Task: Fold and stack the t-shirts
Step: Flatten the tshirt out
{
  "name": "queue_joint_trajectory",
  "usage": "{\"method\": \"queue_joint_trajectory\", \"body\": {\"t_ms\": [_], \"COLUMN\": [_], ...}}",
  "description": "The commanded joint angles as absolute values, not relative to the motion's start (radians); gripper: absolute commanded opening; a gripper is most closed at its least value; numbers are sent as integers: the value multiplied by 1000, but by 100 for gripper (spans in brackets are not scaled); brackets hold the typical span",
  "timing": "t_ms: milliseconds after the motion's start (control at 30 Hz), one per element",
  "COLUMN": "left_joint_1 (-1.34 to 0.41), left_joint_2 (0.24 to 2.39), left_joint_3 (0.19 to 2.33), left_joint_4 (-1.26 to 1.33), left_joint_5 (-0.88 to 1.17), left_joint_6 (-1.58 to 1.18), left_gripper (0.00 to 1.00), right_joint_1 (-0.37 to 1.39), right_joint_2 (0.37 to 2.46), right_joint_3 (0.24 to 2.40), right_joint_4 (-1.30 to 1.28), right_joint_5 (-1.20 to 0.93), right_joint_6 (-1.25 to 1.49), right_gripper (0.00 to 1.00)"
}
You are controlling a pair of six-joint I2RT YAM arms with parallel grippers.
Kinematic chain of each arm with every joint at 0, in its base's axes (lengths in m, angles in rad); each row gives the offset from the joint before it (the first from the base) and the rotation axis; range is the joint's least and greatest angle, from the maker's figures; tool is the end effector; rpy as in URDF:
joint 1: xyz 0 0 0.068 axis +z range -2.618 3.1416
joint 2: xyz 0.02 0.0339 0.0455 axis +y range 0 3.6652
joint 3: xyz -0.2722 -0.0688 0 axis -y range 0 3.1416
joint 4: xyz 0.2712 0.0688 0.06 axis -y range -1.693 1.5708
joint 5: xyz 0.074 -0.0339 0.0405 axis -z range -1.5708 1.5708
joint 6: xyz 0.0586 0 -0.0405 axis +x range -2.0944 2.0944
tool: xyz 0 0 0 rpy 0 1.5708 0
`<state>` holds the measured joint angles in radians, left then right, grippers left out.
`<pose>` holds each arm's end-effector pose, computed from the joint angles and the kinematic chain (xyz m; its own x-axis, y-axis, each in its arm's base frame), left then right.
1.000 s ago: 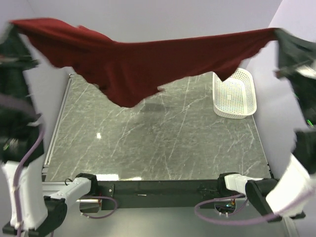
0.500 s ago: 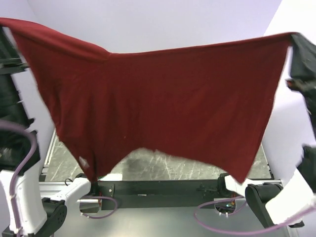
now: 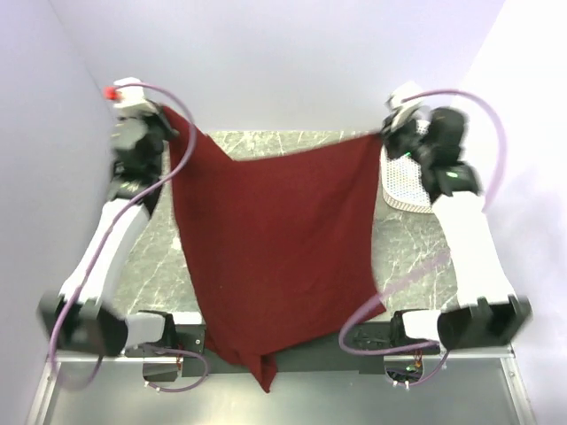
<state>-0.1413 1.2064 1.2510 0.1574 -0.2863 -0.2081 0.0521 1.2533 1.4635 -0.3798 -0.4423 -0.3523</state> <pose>0.3180 -0.0285 0.4660 0.2230 -0.2319 -0.9468 -0.0948 0.9615 -0.2578 0.3111 0.0413 0.4659 0.0034 -0.3121 -0.9500 -0.4978 0.8235 -0.2723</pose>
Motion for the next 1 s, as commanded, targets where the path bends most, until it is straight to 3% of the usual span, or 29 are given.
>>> {"method": "queue_joint_trajectory", "body": {"t_ms": [0,133,267,467,633,967], "left_joint_1": [-124,-118,-115,-110,-101,-91], "left_joint_2": [1338,1592,1892,2112,2189,2174], "left_joint_3": [1210,1313,1501,1745,1865,1957], "left_joint_4": [314,299,162,51,3,3], "left_joint_5": [-282,-275,-288,-305,-313,-301], "left_joint_6": [-173,-189,-209,-190,-160,-135], "left_gripper": [0,0,0,0,0,0], "right_joint_1": [48,58,75,86,89,78], "right_joint_2": [1319,1540,1820,2018,2095,2066], "right_joint_3": [1350,1376,1575,1797,1897,1904], "right_joint_4": [-180,-173,-250,-317,-342,-272], "right_joint_5": [-500,-479,-408,-316,-267,-199], "right_joint_6": [-354,-377,-382,-379,-371,-339], "right_gripper": [0,0,0,0,0,0]}}
